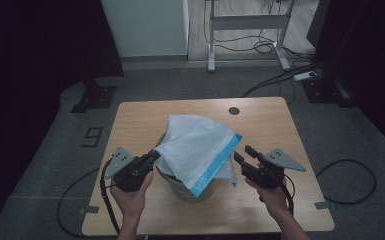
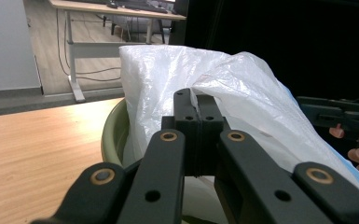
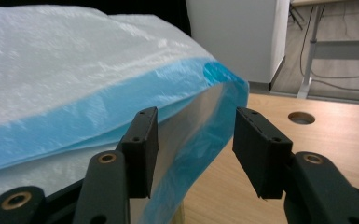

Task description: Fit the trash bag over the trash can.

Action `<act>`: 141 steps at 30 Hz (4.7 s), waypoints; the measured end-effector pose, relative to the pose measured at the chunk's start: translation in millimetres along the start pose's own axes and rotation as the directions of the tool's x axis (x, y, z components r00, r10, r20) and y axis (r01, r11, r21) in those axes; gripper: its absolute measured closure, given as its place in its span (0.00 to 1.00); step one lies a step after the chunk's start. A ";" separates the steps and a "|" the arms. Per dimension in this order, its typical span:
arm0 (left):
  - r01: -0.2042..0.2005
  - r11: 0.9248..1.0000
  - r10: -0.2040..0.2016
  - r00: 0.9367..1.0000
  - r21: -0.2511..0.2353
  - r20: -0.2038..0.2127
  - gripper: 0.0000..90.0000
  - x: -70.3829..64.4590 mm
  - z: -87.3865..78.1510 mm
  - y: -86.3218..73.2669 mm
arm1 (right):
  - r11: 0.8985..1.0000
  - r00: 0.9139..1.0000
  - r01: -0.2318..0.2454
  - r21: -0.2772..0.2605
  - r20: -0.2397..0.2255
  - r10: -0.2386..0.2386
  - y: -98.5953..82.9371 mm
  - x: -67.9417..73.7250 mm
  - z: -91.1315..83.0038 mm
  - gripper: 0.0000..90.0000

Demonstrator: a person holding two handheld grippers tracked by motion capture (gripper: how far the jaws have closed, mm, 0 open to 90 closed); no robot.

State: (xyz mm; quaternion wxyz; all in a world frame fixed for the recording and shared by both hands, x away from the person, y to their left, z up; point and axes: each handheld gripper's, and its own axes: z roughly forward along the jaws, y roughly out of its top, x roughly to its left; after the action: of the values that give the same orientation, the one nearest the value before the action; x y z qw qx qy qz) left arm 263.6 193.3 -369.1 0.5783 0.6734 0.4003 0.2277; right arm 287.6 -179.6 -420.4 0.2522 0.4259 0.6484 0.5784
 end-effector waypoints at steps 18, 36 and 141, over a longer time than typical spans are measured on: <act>0.024 1.000 -0.024 1.000 -0.009 0.010 1.00 5.3 -2.0 -3.2 | 0.997 0.994 -0.075 0.023 -0.074 0.077 0.4 -5.1 14.9 0.61; 0.026 1.000 -0.025 0.999 -0.009 0.023 1.00 6.4 -1.2 -4.6 | 0.995 0.987 -0.096 -0.006 -0.132 0.095 14.1 -6.4 24.4 0.69; -0.099 0.995 0.095 0.979 0.010 0.179 0.99 -11.3 31.6 46.5 | 0.985 0.985 0.162 -0.063 -0.043 -0.165 58.6 18.2 9.0 0.99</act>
State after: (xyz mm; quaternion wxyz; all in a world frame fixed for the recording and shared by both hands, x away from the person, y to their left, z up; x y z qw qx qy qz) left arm 294.2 164.9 -329.9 0.5934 0.7153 0.3159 0.1907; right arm 301.0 -161.2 -362.7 0.2958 0.3497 0.6695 0.5848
